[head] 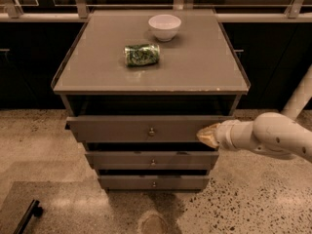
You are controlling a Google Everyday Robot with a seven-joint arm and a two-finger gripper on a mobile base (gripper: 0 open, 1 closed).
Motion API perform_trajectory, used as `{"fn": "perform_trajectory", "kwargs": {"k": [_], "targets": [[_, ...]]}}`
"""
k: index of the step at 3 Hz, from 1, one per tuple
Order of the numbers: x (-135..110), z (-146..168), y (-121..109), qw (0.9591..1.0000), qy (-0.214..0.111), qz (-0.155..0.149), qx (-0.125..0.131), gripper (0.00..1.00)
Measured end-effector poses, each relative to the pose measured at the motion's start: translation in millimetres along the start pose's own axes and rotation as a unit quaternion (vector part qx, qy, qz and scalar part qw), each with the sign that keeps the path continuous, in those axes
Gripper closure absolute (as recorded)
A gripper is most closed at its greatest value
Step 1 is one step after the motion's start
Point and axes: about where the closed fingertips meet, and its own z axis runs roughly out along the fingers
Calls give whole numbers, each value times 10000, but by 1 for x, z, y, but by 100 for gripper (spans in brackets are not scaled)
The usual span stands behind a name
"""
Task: Close top drawer
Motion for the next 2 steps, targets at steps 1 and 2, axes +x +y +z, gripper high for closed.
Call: {"fn": "perform_trajectory", "kwargs": {"k": [1,2], "targets": [[40,-54,-7,9977,603,151,274,100],[64,-102,-14,9929,1106,263,350,100]]}}
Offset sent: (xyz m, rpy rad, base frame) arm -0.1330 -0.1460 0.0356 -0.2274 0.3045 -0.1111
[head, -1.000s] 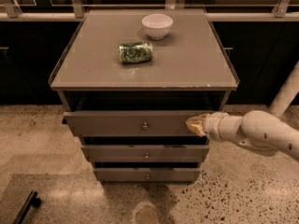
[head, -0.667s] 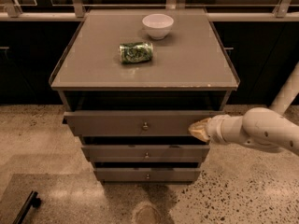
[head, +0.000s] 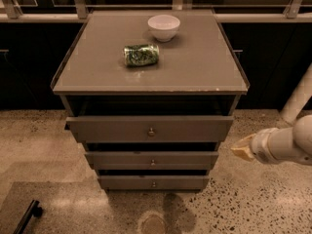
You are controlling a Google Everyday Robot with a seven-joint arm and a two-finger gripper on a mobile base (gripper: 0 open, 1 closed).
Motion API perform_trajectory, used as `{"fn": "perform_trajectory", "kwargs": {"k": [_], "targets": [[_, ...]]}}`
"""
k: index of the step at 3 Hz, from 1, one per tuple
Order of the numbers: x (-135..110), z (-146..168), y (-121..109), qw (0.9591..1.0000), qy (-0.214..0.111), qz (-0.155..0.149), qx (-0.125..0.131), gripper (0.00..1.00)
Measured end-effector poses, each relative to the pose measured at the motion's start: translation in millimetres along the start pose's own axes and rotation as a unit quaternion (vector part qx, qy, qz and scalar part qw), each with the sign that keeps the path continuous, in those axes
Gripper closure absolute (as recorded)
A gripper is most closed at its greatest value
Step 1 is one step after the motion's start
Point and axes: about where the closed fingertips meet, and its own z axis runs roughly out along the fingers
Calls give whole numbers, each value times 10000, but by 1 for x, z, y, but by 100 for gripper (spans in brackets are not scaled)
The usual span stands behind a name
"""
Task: Close top drawer
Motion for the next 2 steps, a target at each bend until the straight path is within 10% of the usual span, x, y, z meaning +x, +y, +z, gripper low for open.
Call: {"fn": "perform_trajectory", "kwargs": {"k": [2], "targets": [[9,-3,8,9998,116,29,-180,58]]}}
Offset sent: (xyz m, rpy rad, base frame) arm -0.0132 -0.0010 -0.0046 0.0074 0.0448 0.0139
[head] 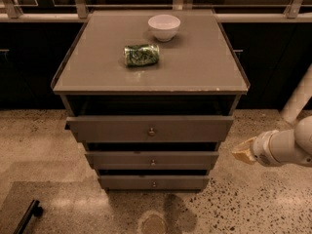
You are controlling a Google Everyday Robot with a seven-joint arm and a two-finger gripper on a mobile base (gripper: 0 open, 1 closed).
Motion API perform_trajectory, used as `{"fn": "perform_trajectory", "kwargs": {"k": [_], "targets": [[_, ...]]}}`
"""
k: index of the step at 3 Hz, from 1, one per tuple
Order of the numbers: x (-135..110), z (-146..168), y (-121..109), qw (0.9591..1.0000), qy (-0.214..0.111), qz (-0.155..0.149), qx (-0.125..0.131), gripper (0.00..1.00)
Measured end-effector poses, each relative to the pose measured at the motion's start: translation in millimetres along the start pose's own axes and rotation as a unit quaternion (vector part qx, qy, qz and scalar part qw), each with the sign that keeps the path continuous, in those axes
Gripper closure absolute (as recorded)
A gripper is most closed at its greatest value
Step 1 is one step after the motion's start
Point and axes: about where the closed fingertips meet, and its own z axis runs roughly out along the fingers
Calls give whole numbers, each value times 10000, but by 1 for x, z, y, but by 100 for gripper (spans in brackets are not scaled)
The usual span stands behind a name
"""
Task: Close top drawer
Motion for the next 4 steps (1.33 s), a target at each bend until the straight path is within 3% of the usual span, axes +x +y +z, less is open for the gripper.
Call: {"fn": "perform_trajectory", "kwargs": {"k": [2,3,4], "targets": [[0,0,0,10000,0,0,0,11],[0,0,0,10000,0,0,0,0],[0,0,0,10000,0,0,0,0]]}}
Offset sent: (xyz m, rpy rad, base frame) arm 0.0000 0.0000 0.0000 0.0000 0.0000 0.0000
